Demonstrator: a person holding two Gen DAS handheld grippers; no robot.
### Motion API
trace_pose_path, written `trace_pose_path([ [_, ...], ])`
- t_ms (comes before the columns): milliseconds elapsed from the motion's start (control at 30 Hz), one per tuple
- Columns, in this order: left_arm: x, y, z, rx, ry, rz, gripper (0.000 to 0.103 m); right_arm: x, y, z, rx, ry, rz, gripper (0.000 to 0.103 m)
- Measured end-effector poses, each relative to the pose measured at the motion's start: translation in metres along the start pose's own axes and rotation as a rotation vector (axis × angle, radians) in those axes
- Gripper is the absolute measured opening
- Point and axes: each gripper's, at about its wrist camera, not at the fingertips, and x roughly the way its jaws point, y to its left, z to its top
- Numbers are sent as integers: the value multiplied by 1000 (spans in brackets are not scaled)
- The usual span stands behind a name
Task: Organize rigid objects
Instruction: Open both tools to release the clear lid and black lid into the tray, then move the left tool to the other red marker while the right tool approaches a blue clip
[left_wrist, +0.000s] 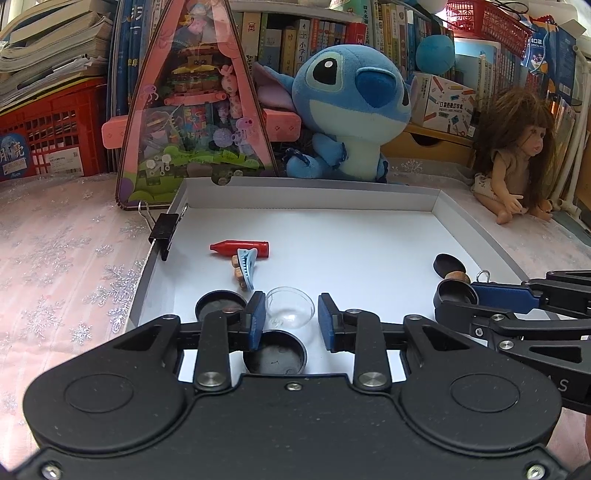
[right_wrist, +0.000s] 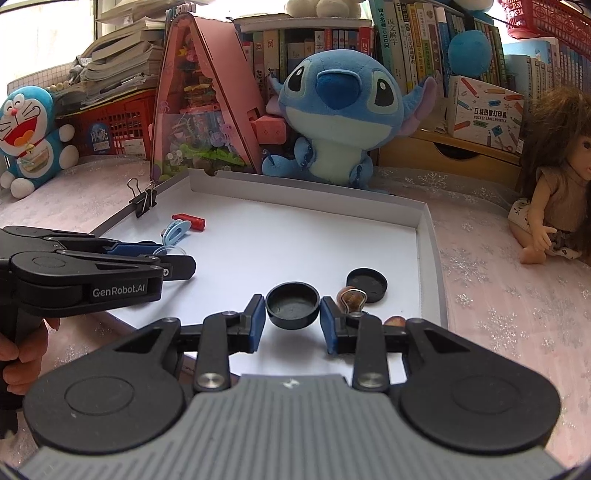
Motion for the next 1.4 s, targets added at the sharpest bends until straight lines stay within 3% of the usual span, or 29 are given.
trace_pose_path([
  [100,-5,0,0,-14,4,-6,43,-2,-1,-1,12,-8,-1,57],
  [500,-49,-4,-3,15,-57,-26,73,-32,0,-8,-9,-63,-2,70],
  [833,-100,-15,-28,84,-104,-63,78,-79,8,-27,-48,-120,46,77],
  [967,-122,-17,-50,100,-107,-98,78,-98,13,-42,-61,-131,82,81],
  [1400,-169,-14,-119,140,-82,-98,79,-142,28,-102,-30,-109,248,83],
])
